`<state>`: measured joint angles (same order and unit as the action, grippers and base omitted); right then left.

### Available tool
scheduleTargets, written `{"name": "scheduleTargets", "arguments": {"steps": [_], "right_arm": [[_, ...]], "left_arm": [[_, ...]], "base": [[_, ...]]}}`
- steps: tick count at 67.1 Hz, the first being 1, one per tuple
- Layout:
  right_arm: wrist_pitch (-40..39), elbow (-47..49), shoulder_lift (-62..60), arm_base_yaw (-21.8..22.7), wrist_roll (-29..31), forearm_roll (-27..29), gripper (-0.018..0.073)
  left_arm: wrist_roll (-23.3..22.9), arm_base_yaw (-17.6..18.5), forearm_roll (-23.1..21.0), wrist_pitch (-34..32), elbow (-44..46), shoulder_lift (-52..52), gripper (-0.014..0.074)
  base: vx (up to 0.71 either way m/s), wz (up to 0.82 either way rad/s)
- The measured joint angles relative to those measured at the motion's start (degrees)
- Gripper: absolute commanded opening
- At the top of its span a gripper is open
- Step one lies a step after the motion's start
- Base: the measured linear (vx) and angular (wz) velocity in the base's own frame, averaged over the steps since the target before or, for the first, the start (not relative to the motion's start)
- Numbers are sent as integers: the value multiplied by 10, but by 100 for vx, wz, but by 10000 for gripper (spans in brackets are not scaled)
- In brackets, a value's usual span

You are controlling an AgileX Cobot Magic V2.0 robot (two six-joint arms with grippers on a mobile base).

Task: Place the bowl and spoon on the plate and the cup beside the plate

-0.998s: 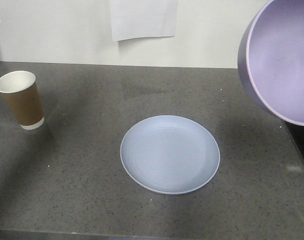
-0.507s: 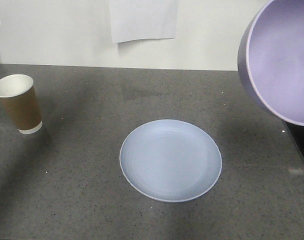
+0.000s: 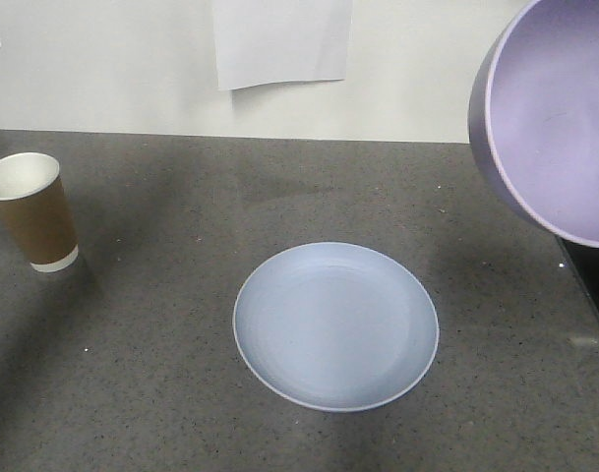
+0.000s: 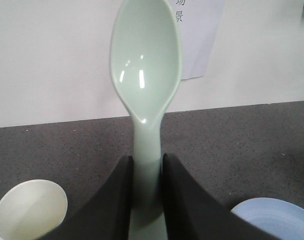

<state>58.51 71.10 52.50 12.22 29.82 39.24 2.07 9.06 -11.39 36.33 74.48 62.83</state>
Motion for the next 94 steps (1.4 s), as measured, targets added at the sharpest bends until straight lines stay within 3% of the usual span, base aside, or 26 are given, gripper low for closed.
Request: {"name": "scheduleTargets", "arguments": {"steps": [94], "right_arm": [[0,0,0,0,0,0,-6]], "left_arm": [[0,0,0,0,0,0,-6]], "base": [[1,0]]}}
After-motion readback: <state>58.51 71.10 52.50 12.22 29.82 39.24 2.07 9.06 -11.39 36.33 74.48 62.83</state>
